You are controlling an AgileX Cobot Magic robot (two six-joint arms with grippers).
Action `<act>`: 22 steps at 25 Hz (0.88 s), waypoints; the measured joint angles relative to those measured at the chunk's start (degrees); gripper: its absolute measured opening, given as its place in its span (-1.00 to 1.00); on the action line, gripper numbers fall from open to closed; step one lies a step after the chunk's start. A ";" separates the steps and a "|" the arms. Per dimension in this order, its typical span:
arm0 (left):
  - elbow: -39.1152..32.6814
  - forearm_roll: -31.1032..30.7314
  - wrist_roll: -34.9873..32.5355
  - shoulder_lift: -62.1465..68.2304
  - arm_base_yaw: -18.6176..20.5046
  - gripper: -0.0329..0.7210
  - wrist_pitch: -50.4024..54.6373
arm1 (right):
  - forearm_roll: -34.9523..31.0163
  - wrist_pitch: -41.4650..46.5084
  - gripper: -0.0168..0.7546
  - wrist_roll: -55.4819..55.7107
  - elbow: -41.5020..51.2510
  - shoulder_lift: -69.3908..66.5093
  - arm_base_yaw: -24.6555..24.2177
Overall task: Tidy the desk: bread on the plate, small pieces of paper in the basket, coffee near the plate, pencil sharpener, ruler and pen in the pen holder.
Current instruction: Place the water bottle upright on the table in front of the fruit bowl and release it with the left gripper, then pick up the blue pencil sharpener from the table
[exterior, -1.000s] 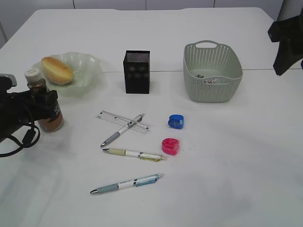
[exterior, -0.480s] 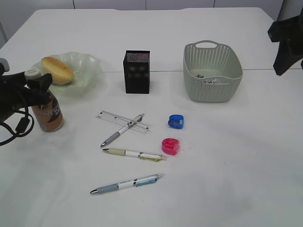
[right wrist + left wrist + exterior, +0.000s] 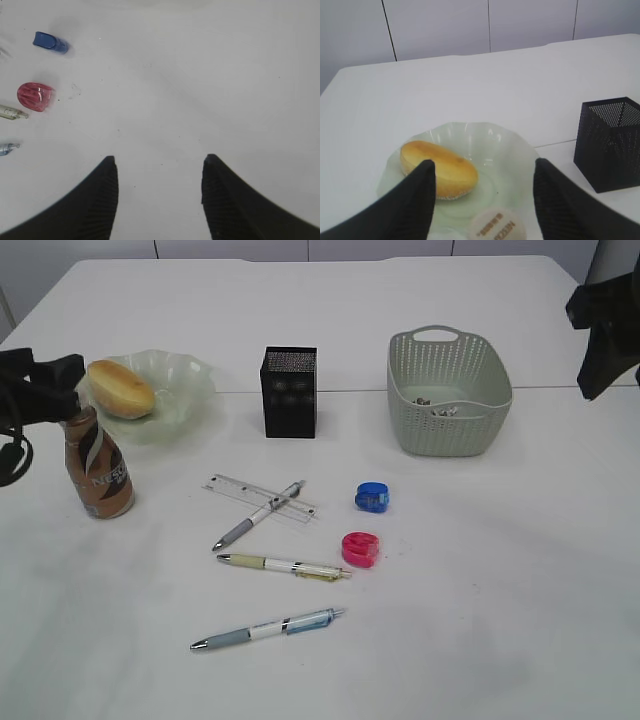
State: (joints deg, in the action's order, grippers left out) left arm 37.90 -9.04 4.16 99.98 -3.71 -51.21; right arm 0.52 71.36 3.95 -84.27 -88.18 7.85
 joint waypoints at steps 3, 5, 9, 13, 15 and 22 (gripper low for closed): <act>0.00 0.94 0.00 -4.30 0.00 0.29 3.72 | 0.00 0.00 0.08 0.00 0.00 0.00 0.00; 0.00 1.36 0.85 -7.58 0.00 0.29 7.45 | 0.00 0.00 0.08 0.00 0.00 0.00 0.00; 0.00 1.48 3.78 -14.87 0.00 0.29 20.33 | -0.52 0.00 0.08 0.00 -0.26 0.00 0.00; 1.27 1.84 4.94 -23.14 0.00 0.26 38.67 | -4.34 0.00 0.08 0.00 -0.48 0.00 0.00; 3.78 1.93 5.03 -27.06 0.00 0.22 49.13 | -6.50 0.00 0.08 0.00 -0.48 0.00 0.00; 15.33 6.59 5.15 -35.97 0.00 0.08 84.82 | -8.13 0.00 0.08 1.28 -0.48 0.00 0.00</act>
State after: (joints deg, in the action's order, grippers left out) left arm 53.23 -2.45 9.31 64.01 -3.71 33.61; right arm -7.61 71.36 5.23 -84.75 -88.18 7.85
